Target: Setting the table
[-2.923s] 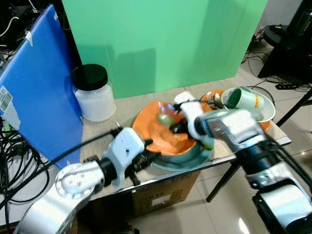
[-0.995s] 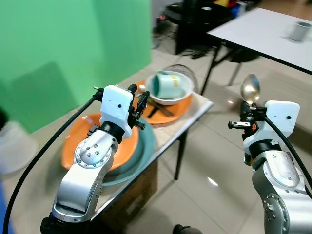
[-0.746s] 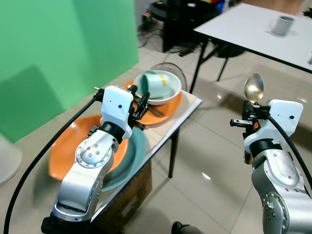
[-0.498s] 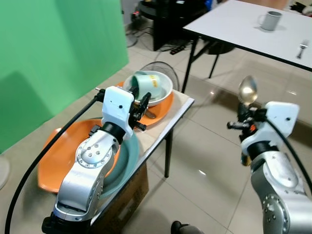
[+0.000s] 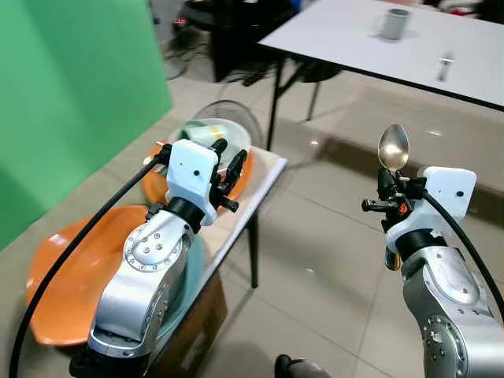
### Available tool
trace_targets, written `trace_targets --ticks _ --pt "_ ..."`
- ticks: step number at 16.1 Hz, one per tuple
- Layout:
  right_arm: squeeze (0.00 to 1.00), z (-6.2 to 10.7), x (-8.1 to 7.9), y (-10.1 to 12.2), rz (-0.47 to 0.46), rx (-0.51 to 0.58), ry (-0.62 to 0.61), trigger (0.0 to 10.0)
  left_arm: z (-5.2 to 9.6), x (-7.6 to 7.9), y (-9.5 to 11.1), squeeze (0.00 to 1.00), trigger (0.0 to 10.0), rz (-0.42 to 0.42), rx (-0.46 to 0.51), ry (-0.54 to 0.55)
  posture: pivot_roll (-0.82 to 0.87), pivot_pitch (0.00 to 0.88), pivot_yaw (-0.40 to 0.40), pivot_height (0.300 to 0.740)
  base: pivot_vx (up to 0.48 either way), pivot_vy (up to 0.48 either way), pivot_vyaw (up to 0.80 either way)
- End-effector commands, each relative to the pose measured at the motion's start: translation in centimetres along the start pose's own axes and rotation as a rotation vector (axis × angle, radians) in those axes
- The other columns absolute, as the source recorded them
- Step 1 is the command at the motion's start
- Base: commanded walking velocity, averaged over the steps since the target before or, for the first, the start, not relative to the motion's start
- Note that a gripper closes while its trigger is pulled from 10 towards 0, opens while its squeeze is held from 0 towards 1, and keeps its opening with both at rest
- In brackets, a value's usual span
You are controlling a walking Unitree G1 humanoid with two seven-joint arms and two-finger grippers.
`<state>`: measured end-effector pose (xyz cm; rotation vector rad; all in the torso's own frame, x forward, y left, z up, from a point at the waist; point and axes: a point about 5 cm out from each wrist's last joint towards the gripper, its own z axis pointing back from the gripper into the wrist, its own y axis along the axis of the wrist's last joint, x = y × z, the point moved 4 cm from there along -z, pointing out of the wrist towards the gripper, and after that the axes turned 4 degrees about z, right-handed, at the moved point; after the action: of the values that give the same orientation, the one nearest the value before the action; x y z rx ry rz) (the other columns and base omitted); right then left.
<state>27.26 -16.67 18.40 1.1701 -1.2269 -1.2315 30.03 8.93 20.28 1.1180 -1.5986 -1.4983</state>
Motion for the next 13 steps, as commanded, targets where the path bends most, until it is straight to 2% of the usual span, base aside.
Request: trace_targets --ticks 1,13 --pt "0.0 0.04 -0.06 0.06 -0.006 0.005 0.006 10.0 0.04 -0.14 0.04 0.0 10.0 -0.002 0.003 -0.001 0.07 0.0 0.039 0.74 0.0 0.0 -0.76" --pt "0.0 -0.01 -0.22 0.08 -0.001 0.006 0.015 10.0 -0.07 -0.07 0.0 0.0 10.0 0.005 0.001 -0.009 0.07 0.0 0.042 0.74 0.0 0.0 -0.76"
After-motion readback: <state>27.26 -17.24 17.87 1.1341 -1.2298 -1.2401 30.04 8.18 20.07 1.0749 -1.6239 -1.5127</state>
